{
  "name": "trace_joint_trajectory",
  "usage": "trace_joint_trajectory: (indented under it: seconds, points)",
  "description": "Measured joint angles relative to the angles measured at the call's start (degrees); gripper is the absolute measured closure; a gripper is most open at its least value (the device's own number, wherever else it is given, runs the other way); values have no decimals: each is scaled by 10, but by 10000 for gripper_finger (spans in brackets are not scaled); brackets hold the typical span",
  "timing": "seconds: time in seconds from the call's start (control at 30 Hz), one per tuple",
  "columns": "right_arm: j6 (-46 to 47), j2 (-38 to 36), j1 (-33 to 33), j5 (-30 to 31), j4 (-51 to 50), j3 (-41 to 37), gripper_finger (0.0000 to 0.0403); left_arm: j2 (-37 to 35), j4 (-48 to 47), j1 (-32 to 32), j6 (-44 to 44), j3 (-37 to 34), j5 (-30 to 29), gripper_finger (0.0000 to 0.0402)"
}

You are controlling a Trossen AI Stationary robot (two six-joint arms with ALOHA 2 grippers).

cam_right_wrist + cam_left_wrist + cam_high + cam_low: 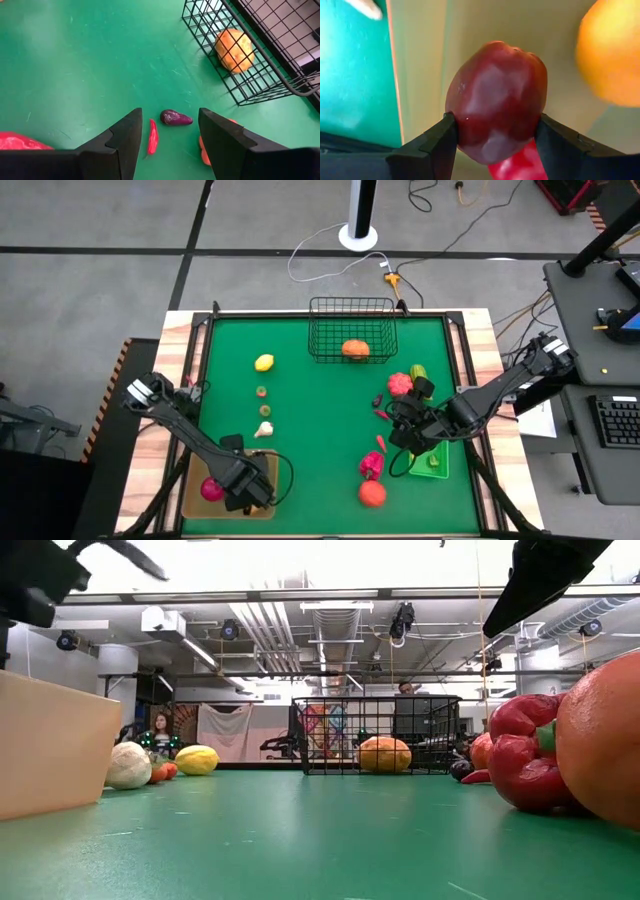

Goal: Sort produce into baskets
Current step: Put the apple into the orange bin

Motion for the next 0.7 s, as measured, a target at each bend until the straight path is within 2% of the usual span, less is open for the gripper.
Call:
trace_joint_trajectory:
  seconds: [0.43,0.7]
  points:
    - [2,3,0,-1,1,0,216,0,-12,-2,2,-6,2,190]
    - [2,3,0,-1,1,0,216,0,-21,-10,0,-6,-6,144]
